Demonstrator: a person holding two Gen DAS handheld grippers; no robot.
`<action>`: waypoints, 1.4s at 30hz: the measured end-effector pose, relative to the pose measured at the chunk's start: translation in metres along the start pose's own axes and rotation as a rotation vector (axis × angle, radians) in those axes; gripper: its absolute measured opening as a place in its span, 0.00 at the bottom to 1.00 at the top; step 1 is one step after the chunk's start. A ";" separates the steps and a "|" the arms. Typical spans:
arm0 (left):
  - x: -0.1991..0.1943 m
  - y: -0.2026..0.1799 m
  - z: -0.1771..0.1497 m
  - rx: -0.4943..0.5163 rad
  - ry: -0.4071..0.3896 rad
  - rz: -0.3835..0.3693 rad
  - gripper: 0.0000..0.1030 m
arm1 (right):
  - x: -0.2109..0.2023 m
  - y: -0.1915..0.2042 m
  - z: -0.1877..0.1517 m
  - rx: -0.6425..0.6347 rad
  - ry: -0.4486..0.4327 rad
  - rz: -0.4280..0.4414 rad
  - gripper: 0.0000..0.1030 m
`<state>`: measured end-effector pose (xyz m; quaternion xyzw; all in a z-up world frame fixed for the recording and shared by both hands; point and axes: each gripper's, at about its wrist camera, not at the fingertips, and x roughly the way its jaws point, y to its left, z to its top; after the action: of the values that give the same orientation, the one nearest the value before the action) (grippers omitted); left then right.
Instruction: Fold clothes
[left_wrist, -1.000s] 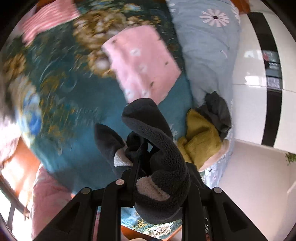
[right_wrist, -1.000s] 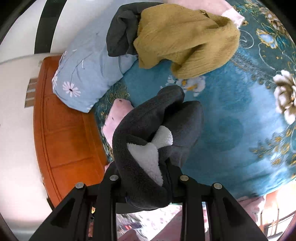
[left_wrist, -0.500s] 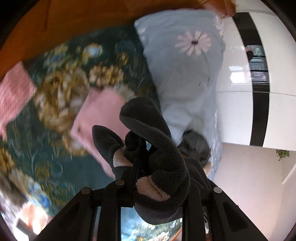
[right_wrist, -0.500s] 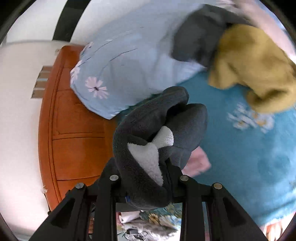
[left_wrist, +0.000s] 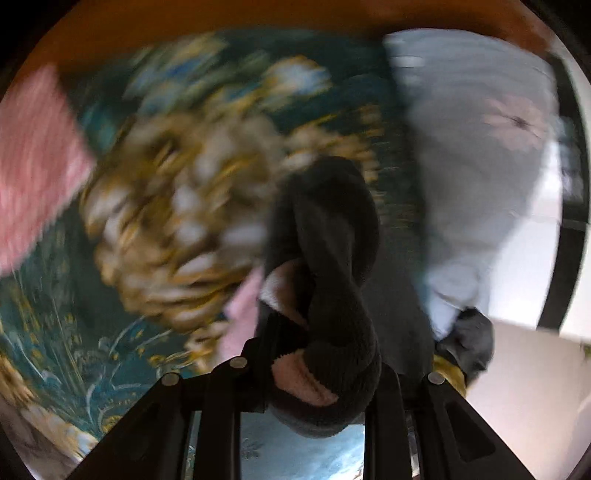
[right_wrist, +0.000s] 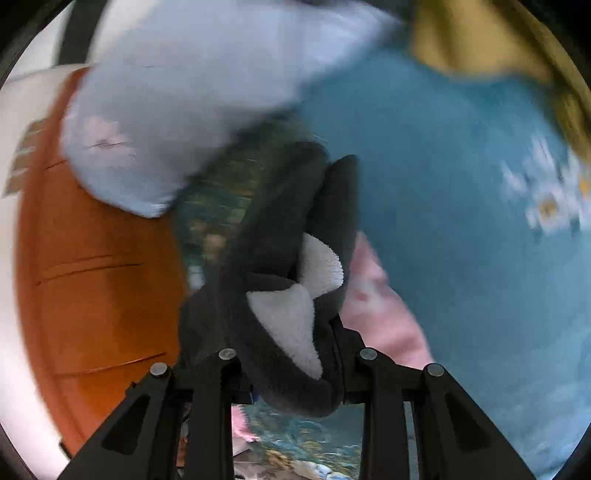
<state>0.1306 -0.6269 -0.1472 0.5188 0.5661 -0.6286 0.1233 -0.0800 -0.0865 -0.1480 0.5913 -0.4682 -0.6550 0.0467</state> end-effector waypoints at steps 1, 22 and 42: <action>0.005 0.014 -0.002 -0.035 -0.004 -0.017 0.25 | 0.003 -0.011 -0.002 0.024 -0.002 0.006 0.29; -0.053 -0.074 -0.061 0.441 -0.189 0.201 0.47 | -0.032 0.063 -0.031 -0.468 -0.071 -0.348 0.51; 0.066 -0.060 -0.075 0.651 -0.047 0.407 0.50 | 0.088 0.056 -0.078 -0.633 0.109 -0.529 0.53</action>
<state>0.0955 -0.5156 -0.1512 0.6180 0.2196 -0.7498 0.0872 -0.0704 -0.2153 -0.1639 0.6815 -0.0725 -0.7237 0.0811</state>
